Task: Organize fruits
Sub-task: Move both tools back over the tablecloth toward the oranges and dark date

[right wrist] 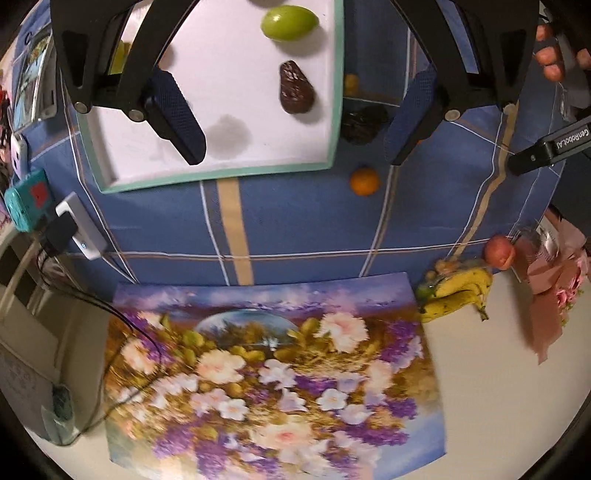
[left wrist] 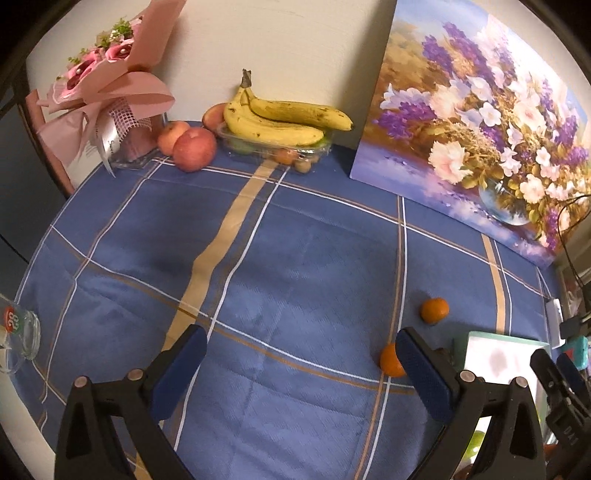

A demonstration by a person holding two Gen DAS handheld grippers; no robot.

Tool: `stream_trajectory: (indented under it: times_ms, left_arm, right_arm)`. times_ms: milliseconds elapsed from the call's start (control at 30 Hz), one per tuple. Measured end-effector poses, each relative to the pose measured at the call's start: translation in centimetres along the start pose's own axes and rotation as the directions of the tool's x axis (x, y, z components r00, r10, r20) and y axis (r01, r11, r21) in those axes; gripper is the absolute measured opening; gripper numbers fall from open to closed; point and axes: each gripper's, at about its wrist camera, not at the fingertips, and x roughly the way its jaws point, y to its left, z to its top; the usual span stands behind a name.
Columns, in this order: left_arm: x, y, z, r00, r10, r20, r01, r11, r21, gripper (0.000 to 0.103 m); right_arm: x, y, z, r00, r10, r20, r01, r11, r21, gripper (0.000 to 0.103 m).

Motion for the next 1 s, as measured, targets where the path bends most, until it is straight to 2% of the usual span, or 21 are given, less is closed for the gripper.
stream_trajectory:
  times_ms: [200,433,533,833,1000]
  left_arm:
    - [1.0,-0.5,0.6,1.000,-0.013,-0.004,0.013,1.000,0.019,0.103]
    - [3.3,-1.6,0.7,0.997,-0.053,-0.063,0.054,0.998,0.024,0.103]
    - [4.2,-2.1,0.7,0.994,-0.063,-0.087,0.065,0.997,0.027,0.103]
    - [7.6,-4.8,-0.6,0.981,-0.076,-0.181,0.088,0.995,0.057,0.103]
    - [9.1,-5.7,-1.5,0.964,-0.128,-0.233,0.139,0.990,0.031,0.098]
  right_arm:
    - [0.6,1.4,-0.1,0.999,0.012,0.033,-0.011,0.999,-0.043,0.097]
    - [2.2,1.8,0.3,0.997,0.027,-0.068,-0.032,0.997,-0.068,0.097]
    - [2.4,1.7,0.4,0.997,0.018,-0.069,-0.023,0.997,-0.073,0.097]
    - [4.2,1.3,0.8,0.991,-0.057,-0.119,0.039,0.988,-0.151,0.097]
    - [5.0,0.8,0.6,0.988,-0.067,-0.143,0.043,0.985,-0.166,0.097]
